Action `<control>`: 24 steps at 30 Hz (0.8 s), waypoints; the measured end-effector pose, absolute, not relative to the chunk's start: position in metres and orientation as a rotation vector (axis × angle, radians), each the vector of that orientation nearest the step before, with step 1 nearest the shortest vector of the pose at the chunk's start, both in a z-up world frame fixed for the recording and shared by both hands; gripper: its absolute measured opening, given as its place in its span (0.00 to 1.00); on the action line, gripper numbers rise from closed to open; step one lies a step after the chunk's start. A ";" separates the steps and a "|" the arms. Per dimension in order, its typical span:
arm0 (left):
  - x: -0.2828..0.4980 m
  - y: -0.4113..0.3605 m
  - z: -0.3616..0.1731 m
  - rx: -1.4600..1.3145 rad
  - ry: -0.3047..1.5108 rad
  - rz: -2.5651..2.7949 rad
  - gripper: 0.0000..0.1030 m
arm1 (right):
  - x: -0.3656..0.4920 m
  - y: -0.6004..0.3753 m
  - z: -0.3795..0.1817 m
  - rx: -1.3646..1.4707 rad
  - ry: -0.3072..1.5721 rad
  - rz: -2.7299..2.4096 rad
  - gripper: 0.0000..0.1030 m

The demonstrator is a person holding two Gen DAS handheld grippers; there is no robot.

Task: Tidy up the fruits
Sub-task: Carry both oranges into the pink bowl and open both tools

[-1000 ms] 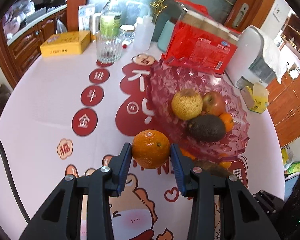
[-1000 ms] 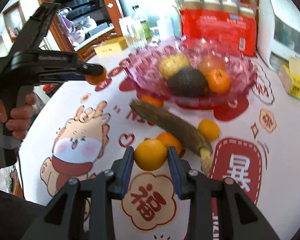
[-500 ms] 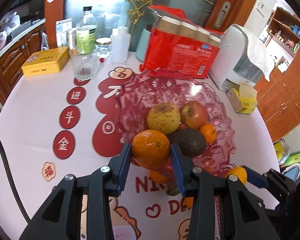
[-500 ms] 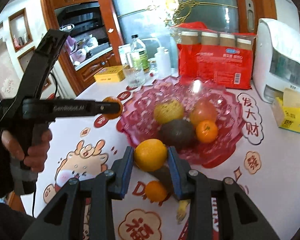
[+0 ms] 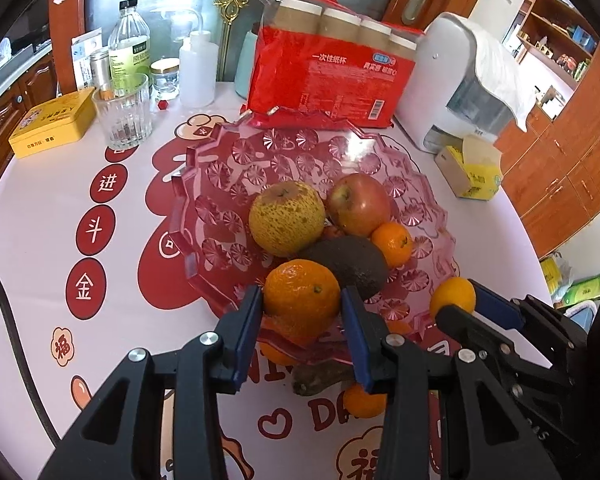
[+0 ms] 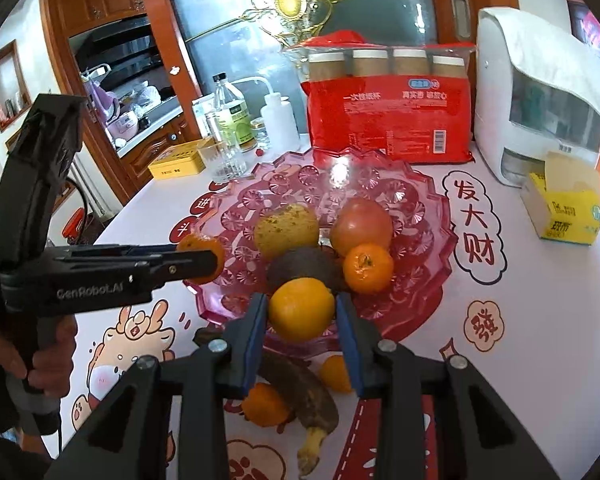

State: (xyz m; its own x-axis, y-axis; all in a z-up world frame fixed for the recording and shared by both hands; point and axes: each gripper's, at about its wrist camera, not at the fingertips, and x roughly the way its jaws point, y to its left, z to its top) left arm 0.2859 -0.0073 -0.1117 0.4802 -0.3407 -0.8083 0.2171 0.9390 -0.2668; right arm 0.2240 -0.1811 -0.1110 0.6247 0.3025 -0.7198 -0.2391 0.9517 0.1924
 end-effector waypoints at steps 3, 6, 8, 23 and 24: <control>0.283 -0.006 -0.107 -0.134 0.995 -0.326 0.57 | 0.224 -0.184 -0.117 0.109 0.860 0.280 0.37; 0.280 -0.003 -0.102 -0.146 0.986 -0.319 0.60 | 0.222 -0.188 -0.118 0.146 0.870 0.295 0.39; 0.277 0.000 -0.100 -0.155 0.985 -0.315 0.63 | 0.219 -0.189 -0.117 0.155 0.867 0.297 0.39; 0.236 -0.002 -0.109 -0.151 1.079 -0.358 0.64 | 0.186 -0.213 -0.122 0.186 0.900 0.280 0.40; 0.234 -0.004 -0.110 -0.148 1.087 -0.364 0.64 | 0.184 -0.214 -0.123 0.186 0.903 0.282 0.40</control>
